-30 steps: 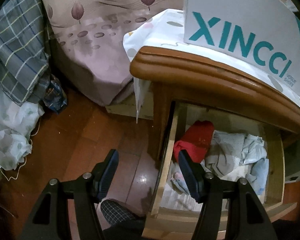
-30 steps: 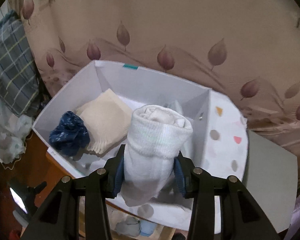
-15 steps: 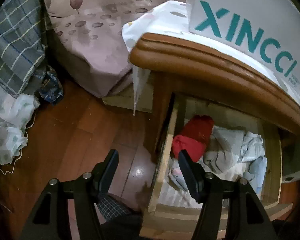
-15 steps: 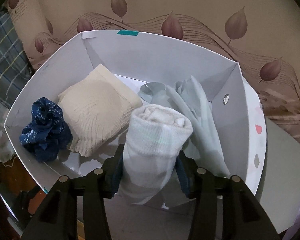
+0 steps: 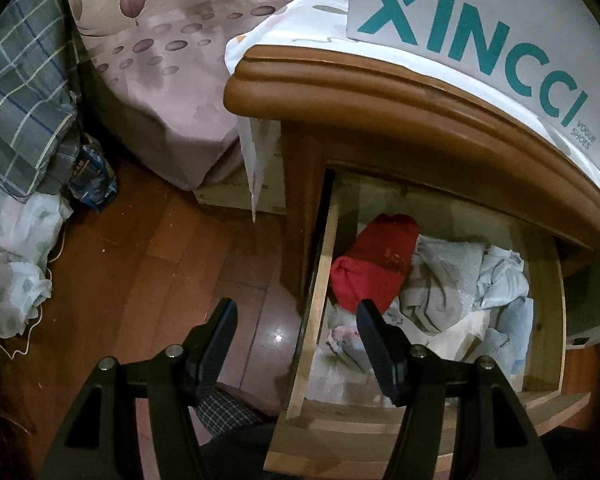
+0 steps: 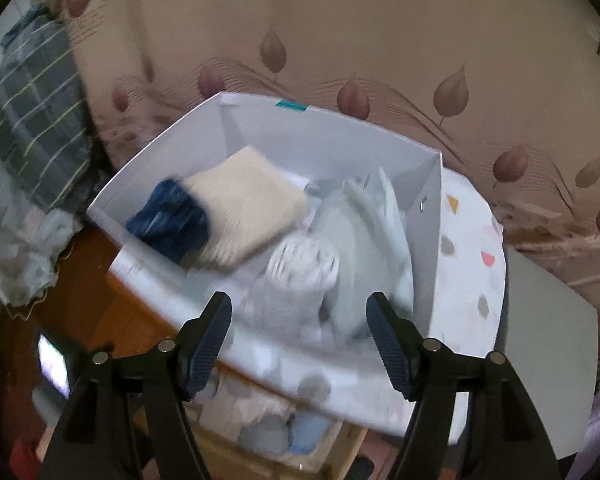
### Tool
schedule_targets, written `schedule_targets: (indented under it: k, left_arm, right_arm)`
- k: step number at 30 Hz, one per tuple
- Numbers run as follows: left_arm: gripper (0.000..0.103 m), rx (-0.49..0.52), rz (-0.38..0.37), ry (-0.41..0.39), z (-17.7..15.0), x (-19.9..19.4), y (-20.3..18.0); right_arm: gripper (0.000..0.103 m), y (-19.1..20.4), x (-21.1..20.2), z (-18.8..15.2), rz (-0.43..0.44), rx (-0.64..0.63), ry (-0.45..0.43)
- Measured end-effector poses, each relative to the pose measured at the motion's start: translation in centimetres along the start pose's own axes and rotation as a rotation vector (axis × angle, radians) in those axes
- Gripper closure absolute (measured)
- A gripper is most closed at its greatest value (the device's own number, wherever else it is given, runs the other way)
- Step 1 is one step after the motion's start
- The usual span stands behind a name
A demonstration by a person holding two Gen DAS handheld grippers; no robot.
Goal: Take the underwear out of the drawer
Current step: 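Carry the white sock into the shoe box with the right gripper and open, then move both grippers back down over the open drawer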
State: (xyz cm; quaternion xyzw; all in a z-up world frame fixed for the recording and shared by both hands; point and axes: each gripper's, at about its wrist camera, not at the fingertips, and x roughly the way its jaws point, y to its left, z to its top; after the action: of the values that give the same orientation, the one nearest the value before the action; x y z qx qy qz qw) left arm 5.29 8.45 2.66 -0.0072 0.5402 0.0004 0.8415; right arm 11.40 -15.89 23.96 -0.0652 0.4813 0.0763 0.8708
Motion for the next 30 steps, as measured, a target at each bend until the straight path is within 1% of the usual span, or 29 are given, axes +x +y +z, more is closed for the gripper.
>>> schedule_targets:
  k: [2,4,6,7,8,10,13,15,16,17,18,22,26,28,30]
  left_arm:
    - [0.040,-0.006,-0.002,0.000,0.0,0.0,0.0]
    - [0.039,-0.019,-0.006,0.003,0.0,0.0,0.2]
    - [0.039,-0.041,-0.016,0.001,0.0,-0.2,0.6]
    - [0.039,-0.050,-0.013,-0.002,0.0,-0.3,0.8]
    - [0.039,-0.056,-0.011,-0.006,0.0,-0.3,1.0]
    - [0.040,-0.066,-0.008,-0.006,0.0,-0.3,1.2]
    - [0.039,-0.084,-0.012,0.003,0.0,-0.2,1.6]
    - [0.039,-0.093,-0.018,0.004,0.0,-0.2,1.8]
    - [0.039,-0.093,-0.018,0.003,0.1,-0.2,1.9]
    - [0.039,-0.091,-0.018,0.003,0.1,-0.3,1.9]
    - [0.039,-0.089,-0.017,0.002,0.1,-0.3,1.9]
    - [0.039,-0.069,-0.024,0.006,0.0,-0.2,1.4]
    - [0.039,-0.031,-0.022,0.010,-0.1,-0.1,0.7]
    - [0.039,0.012,-0.034,0.022,-0.3,0.0,-0.3]
    - [0.039,0.082,-0.085,0.053,-0.9,0.3,-2.1]
  right_arm:
    - [0.036,0.2,-0.9,-2.1,0.007,-0.013,0.015]
    - [0.036,0.1,-1.0,-4.6,0.009,-0.018,0.048]
    - [0.036,0.1,-0.1,-7.7,0.010,-0.014,0.098]
    - [0.036,0.0,0.3,-8.7,0.009,-0.010,0.117]
    - [0.036,-0.1,1.5,-10.4,0.006,-0.007,0.155]
    - [0.036,-0.3,3.5,-12.8,0.003,0.004,0.211]
    - [0.036,-0.9,8.2,-16.5,0.005,0.048,0.314]
    - [0.038,-1.3,10.9,-18.0,0.001,0.070,0.362]
    - [0.041,-1.5,12.4,-18.7,-0.002,0.086,0.389]
    - [0.045,-1.6,13.1,-19.2,-0.002,0.096,0.401]
    - [0.045,-1.9,14.2,-19.7,-0.002,0.116,0.415]
    - [0.045,-2.5,16.7,-20.8,-0.006,0.186,0.418]
    - [0.045,-2.4,17.7,-21.1,0.001,0.216,0.430]
    - [0.045,-2.5,17.5,-21.1,0.003,0.223,0.424]
    - [0.044,-2.9,17.1,-21.2,0.012,0.241,0.406]
